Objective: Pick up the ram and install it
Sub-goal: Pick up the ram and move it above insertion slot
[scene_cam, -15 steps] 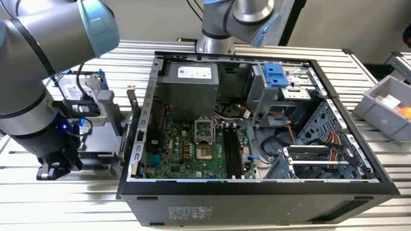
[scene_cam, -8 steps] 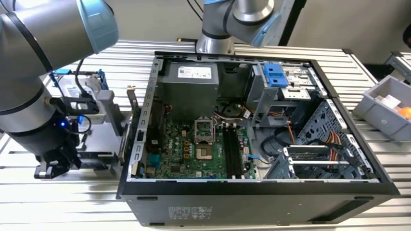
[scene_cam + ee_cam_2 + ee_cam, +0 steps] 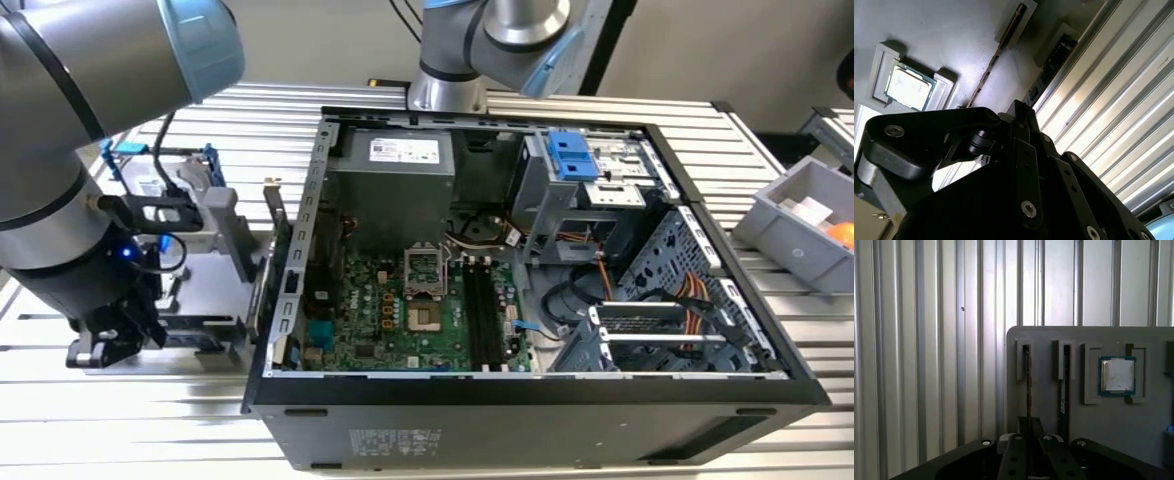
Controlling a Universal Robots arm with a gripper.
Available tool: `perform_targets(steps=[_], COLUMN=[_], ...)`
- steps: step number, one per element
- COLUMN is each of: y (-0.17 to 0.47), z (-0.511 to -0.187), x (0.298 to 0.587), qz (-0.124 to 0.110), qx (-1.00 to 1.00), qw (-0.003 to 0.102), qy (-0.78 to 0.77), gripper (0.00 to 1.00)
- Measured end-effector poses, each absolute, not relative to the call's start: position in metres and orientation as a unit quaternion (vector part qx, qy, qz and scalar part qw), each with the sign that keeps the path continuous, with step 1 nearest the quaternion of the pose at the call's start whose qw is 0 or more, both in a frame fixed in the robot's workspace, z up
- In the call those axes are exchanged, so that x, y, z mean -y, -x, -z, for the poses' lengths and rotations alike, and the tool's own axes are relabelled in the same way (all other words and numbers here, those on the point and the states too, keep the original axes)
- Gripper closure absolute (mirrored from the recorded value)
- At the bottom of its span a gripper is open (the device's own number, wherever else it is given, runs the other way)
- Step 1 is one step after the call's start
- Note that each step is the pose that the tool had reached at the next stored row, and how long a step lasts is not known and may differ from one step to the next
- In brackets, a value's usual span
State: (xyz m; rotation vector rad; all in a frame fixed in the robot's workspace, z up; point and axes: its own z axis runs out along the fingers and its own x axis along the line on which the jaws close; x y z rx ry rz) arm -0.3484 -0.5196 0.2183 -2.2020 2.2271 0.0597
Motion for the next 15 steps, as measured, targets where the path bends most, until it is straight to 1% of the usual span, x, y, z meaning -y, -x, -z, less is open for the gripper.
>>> perform_targets(steps=[15], y=[0.348], z=[-0.231], x=[0.52], qz=[-0.019], qx=[-0.711], qw=[0.005], qy=[0.703], gripper=[1.0])
